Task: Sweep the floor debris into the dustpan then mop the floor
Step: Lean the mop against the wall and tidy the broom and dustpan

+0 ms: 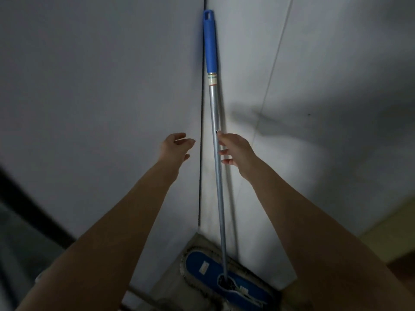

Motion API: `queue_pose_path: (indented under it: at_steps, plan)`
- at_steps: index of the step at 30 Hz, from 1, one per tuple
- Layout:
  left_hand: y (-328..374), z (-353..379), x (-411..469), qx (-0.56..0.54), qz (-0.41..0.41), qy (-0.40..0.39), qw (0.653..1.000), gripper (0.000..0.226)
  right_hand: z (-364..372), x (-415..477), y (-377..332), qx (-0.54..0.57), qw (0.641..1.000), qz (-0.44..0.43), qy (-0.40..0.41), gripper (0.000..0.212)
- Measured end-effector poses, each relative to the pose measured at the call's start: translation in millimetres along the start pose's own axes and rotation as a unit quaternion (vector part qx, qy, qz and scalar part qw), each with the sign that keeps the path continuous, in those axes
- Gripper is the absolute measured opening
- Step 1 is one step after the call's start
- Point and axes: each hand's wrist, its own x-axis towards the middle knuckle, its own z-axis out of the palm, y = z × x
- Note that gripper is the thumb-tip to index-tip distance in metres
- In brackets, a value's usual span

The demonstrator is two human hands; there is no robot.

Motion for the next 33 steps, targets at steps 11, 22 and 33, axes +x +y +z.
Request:
queue_pose_path:
  at_steps: [11,22,33]
  plan:
    - [-7.4,-40.7,-150.8,0.026,0.053,0.060,0.996,0.038,13.7,-114.8,19.3,-0.019,0.995,-0.034,-0.089,0.064]
    - [-48.8,-130.7,-247.4,0.040,0.040,0.186,0.981,0.026,64.5,-188.7,68.4,-0.064,0.985,0.013,-0.160,0.059]
    - [-161.4,-217.8,-269.3,0.053,-0.066,0.226,0.970,0.028,158.9,-205.3,171.7,-0.151,0.951,0.096,-0.253,0.059]
